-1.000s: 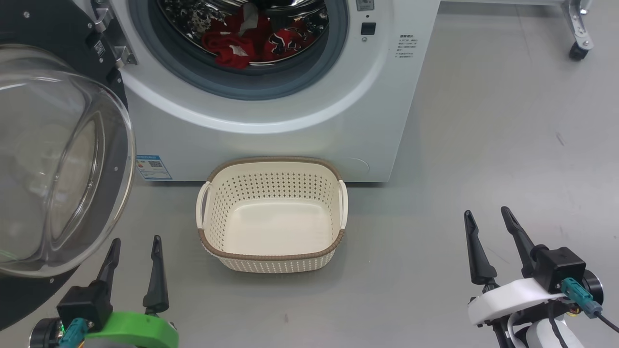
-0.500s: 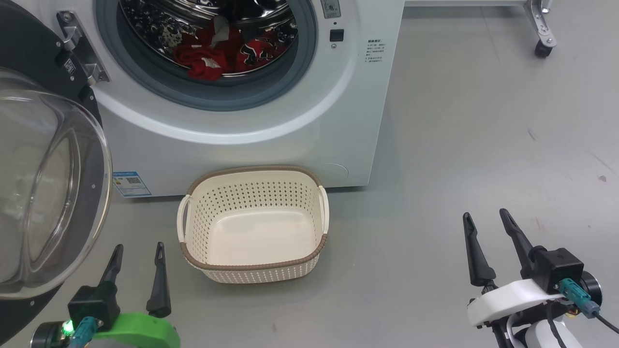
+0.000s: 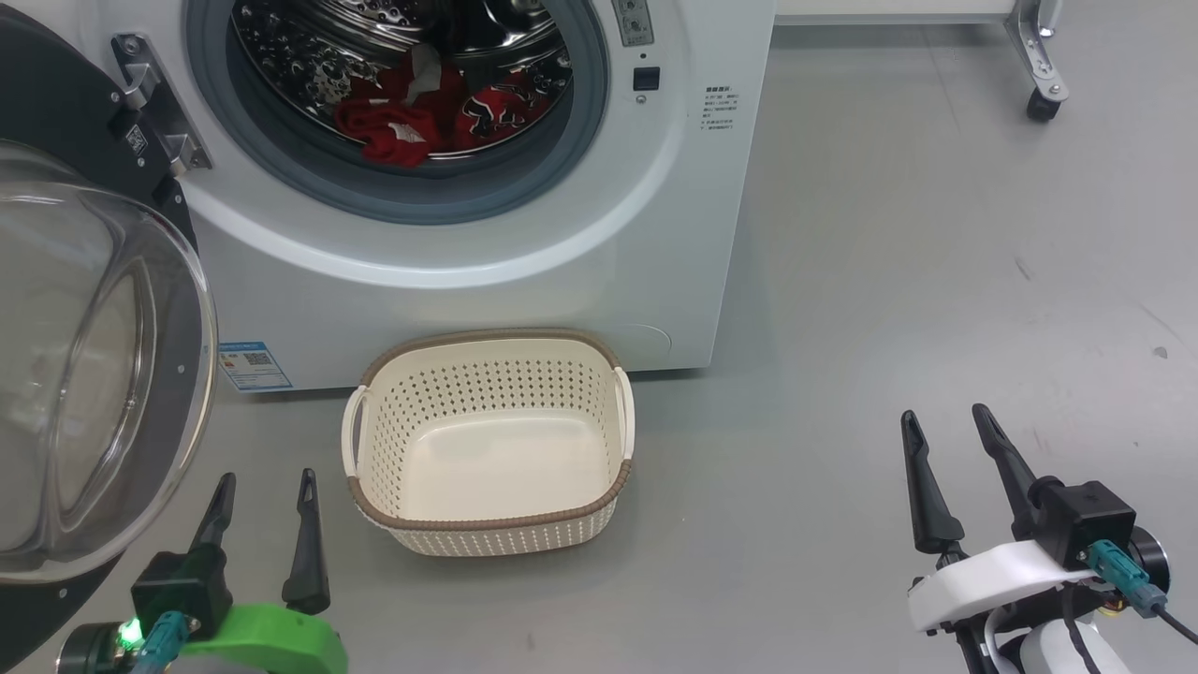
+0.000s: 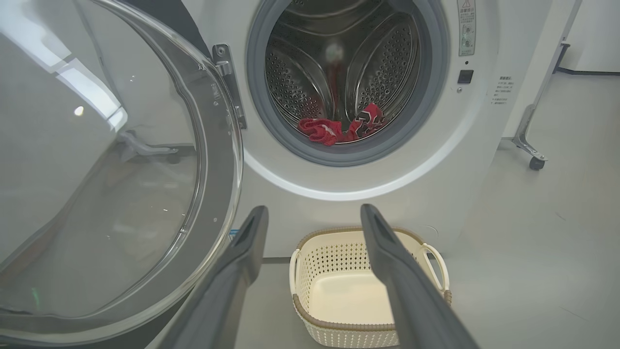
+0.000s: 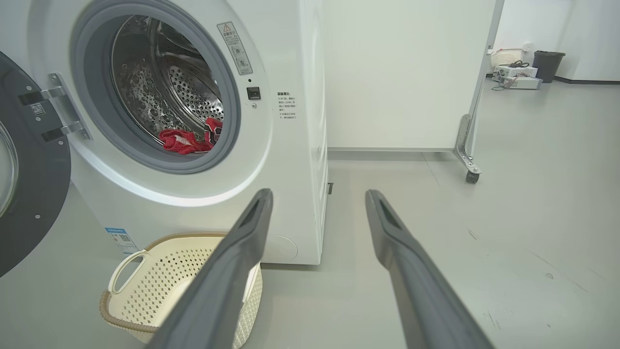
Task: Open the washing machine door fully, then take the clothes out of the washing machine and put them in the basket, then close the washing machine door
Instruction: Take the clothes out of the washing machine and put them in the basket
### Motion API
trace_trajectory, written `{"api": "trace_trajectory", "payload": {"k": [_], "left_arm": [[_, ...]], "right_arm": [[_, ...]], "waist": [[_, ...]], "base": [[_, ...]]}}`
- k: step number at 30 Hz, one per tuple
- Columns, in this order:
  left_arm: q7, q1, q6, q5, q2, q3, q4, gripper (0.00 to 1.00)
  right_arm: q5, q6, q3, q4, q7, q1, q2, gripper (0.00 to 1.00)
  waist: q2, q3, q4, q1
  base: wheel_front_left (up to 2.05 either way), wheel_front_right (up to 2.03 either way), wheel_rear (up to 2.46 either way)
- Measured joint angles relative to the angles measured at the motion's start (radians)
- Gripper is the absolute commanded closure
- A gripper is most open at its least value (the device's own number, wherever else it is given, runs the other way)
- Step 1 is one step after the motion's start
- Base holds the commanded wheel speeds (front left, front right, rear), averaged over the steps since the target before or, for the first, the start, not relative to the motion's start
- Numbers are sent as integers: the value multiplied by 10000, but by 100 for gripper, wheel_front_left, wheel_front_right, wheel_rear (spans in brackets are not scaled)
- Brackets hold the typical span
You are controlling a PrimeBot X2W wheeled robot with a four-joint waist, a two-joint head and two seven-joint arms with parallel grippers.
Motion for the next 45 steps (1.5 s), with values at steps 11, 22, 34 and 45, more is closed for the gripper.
{"api": "trace_trajectory", "payload": {"k": [11,22,34,45], "left_arm": [[86,38,81,0,-4,-10,-144,0],[27,55,75,29,12,-178,-410,0],[-4,58,75,29,31,-190,-495,0],[-4,59,75,29,29,-255,-539,0]], "right_arm": [[0,-10,-36,0,0,16,-2,0],[0,-10,-44,0,-2,17,-4,0],[2,-12,-63,-2,-15,21,-2,0],[17,-12,-73,-2,-59,21,0,0]], "waist": [[0,-40,32,0],[0,-62,27,0],[0,-69,-22,0],[0,-13,-32,0]], "base": [[0,0,0],[11,-11,0],[56,-56,0],[100,-100,0]]}}
